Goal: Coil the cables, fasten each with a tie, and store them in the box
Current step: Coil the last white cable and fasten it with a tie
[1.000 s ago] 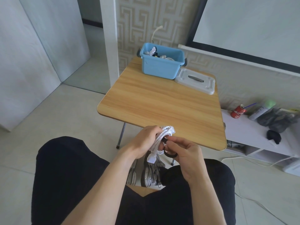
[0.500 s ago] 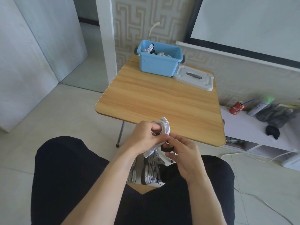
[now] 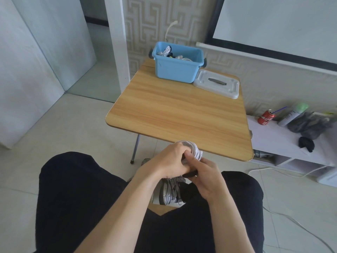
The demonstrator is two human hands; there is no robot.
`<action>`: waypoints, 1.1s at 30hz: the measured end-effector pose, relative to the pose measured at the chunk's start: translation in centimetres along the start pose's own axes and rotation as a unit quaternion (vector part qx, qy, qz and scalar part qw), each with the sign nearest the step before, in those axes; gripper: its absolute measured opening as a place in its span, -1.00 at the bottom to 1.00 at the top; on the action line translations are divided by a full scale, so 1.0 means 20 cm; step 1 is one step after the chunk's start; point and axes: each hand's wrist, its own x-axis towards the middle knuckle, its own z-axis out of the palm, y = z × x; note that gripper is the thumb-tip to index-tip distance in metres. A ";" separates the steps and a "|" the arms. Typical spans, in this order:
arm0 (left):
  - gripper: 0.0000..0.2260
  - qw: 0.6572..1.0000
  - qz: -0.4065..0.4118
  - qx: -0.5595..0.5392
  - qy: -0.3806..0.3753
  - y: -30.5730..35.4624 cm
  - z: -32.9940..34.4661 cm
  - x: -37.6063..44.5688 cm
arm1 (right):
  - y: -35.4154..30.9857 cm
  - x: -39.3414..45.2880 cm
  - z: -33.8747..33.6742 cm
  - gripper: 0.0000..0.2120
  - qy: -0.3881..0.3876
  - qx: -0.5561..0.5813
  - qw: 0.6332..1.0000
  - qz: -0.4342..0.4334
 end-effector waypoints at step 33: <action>-0.89 0.980 0.086 0.074 0.163 0.00 0.13 0.03 | -0.01 0.03 -0.08 -0.85 0.052 0.158 0.986 -0.001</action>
